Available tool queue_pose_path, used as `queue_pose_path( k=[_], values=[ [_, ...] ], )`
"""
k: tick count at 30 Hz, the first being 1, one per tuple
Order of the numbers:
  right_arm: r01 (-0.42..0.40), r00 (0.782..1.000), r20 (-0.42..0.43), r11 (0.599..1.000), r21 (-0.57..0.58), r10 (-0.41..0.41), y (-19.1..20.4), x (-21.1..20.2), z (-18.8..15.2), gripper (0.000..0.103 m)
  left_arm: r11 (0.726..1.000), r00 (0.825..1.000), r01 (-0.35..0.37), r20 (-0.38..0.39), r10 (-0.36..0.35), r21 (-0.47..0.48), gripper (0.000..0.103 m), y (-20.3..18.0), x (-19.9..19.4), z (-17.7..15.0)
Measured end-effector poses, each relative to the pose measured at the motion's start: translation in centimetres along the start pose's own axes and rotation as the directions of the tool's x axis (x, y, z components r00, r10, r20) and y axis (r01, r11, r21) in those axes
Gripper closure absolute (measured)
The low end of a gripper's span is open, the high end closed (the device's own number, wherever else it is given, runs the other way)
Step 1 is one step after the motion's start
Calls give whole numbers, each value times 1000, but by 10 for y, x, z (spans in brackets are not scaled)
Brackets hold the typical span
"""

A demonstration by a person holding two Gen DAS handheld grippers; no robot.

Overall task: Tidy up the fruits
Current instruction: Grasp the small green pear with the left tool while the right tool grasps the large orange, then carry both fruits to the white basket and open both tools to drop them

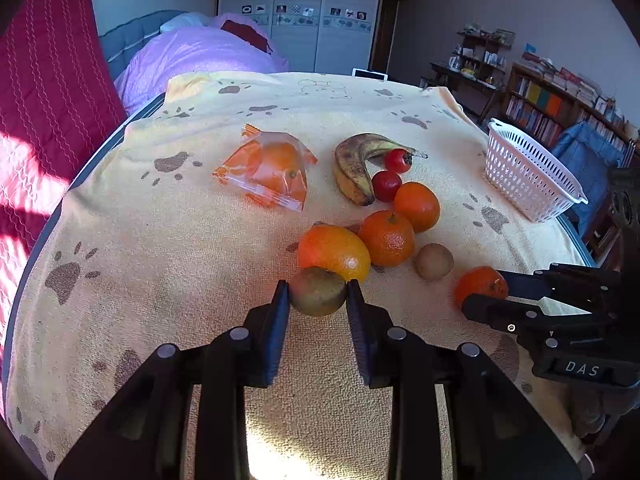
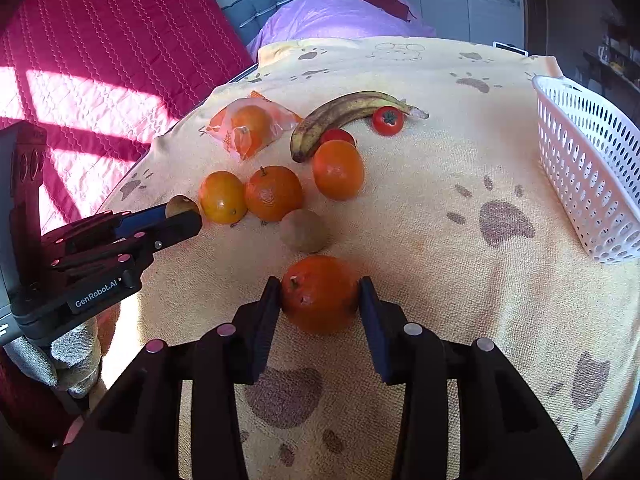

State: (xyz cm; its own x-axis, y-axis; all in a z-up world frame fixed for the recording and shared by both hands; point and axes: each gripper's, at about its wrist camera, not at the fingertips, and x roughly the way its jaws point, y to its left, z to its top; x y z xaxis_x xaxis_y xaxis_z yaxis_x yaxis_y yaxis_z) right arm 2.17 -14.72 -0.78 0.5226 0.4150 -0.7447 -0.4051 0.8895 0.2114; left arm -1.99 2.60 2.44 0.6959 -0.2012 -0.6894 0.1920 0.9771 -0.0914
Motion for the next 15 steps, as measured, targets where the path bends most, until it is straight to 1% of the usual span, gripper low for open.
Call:
queue_pose_path(
  k=[4,9,12,15],
  values=[
    [-11,1000,15,1000,4,11,-1,-6,1,62,1000,999,1,33,0,-12,74,1,-8,1],
    [-7,997,71,1000,17,6,-5,-25,8,62,1000,998,2,69,-1,-10,74,-2,-18,5],
    [19,991,132,999,44,-25,-16,-46,17,62,1000,996,12,83,-11,-5,74,-8,-22,8],
    [65,975,207,994,91,-82,-34,-70,28,62,1000,995,22,97,-23,9,74,-16,-26,12]
  ],
)
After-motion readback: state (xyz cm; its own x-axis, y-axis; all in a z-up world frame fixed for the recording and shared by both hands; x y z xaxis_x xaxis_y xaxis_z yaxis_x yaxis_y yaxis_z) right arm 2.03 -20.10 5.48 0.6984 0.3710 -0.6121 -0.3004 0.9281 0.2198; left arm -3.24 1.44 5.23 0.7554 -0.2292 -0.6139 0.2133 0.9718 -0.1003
